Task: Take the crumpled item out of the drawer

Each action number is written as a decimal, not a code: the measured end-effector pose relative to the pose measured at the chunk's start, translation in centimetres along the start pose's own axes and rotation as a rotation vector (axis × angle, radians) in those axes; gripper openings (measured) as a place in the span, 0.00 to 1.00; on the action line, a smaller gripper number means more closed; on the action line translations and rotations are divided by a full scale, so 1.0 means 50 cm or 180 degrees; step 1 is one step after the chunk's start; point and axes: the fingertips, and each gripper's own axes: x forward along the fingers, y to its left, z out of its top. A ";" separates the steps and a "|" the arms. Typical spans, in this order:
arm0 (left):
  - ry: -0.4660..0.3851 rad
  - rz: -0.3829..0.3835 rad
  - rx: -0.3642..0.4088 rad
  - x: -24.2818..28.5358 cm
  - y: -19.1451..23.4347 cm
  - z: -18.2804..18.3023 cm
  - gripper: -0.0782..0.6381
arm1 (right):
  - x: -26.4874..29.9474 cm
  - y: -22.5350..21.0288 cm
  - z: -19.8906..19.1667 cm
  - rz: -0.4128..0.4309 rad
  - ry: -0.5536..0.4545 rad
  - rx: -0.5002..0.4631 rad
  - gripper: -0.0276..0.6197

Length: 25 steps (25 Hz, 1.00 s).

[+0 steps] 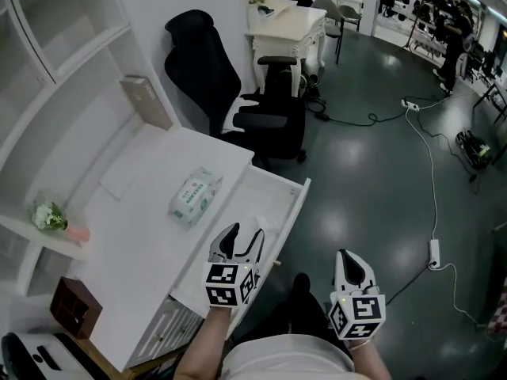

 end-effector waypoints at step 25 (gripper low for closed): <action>0.0384 0.0356 -0.0186 0.165 0.069 -0.055 0.41 | 0.179 -0.077 0.045 0.0292 0.0156 -0.0020 0.05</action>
